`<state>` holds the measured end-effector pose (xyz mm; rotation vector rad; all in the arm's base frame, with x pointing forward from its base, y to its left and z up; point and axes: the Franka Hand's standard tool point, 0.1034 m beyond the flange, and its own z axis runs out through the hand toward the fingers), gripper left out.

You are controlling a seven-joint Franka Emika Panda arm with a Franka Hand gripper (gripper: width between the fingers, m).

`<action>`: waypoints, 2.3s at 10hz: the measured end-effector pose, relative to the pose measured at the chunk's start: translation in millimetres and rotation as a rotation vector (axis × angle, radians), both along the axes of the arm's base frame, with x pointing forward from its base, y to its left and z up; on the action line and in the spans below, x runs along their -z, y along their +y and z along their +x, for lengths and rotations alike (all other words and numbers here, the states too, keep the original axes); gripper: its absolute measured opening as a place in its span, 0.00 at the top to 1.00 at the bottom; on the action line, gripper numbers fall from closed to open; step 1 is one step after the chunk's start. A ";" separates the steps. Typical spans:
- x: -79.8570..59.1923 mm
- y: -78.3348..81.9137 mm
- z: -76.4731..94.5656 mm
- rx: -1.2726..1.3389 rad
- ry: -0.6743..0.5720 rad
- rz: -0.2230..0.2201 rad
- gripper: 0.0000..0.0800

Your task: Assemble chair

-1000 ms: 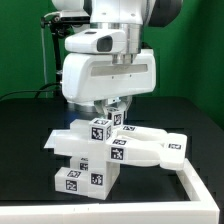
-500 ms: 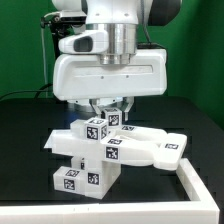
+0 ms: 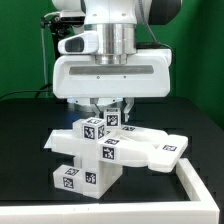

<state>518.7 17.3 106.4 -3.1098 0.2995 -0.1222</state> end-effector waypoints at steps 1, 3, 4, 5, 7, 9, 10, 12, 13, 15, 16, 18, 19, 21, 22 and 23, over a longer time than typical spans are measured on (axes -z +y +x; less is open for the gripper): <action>0.1 -0.5 -0.4 0.131 0.001 0.020 0.66; 0.7 -0.7 -0.1 0.335 0.001 0.045 0.66; 1.0 -1.0 0.9 0.455 -0.003 0.060 0.66; 1.2 2.4 1.5 0.591 -0.001 0.072 0.66; 1.3 4.4 1.7 0.682 0.001 0.082 0.66; 1.7 5.8 1.4 0.634 0.001 0.076 0.36; 2.4 11.3 0.4 0.593 0.002 0.067 0.23; 2.3 9.4 0.6 0.491 0.000 0.058 0.20; 2.3 9.3 0.6 0.398 -0.002 0.050 0.20; 2.2 9.6 0.5 0.243 -0.003 0.035 0.19; 2.0 10.4 0.6 0.120 -0.004 0.015 0.19; 1.8 10.6 0.8 -0.103 -0.004 -0.021 0.19; 1.2 11.5 1.7 -0.187 -0.003 -0.041 0.19; 0.9 10.7 2.0 -0.370 0.002 -0.068 0.19; 0.2 8.0 2.0 -0.456 0.002 -0.076 0.19; -0.7 6.9 2.4 -0.558 0.003 -0.087 0.19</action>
Offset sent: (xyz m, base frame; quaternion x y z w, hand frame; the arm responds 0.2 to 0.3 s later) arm -0.0079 -0.0024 -0.0089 0.0100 -0.0007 0.3127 0.9498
